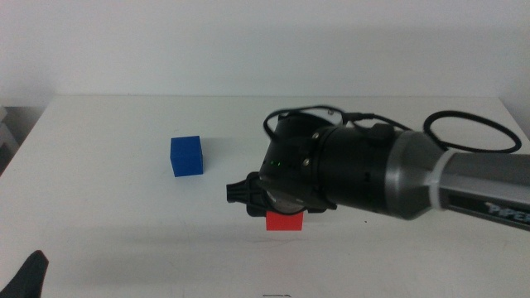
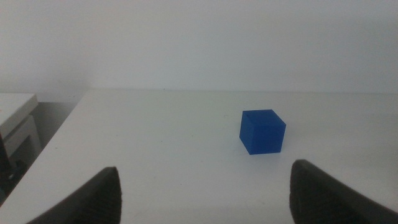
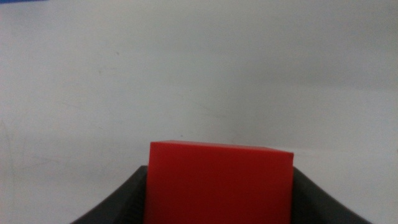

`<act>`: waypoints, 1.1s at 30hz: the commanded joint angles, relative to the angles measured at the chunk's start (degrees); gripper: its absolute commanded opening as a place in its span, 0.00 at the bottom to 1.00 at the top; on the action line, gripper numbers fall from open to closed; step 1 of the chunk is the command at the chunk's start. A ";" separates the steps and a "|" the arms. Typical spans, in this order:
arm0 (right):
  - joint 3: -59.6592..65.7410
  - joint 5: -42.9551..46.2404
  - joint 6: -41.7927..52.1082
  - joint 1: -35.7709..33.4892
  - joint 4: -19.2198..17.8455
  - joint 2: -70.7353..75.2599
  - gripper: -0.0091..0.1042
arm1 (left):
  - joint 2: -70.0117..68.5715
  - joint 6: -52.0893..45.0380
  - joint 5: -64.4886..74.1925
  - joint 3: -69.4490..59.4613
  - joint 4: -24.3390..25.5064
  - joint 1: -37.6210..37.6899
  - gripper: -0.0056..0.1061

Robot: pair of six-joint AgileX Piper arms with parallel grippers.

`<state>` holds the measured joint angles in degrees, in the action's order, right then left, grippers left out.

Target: Stack red cubes first, then green, then blue cubes in a specific spot.

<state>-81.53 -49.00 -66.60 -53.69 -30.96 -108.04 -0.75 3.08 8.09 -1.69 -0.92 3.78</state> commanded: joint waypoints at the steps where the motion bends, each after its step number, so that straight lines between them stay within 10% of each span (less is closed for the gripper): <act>1: -1.22 2.02 -1.23 0.29 -3.20 2.13 0.07 | -1.16 0.23 -4.40 0.16 -0.20 0.06 0.87; 33: -1.18 6.14 -5.62 2.37 -6.09 -4.35 0.07 | -1.16 0.23 -4.40 0.16 -0.20 0.06 0.87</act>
<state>-81.44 -43.37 -72.41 -51.52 -35.10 -115.50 -0.75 3.08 8.09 -1.69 -0.92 3.78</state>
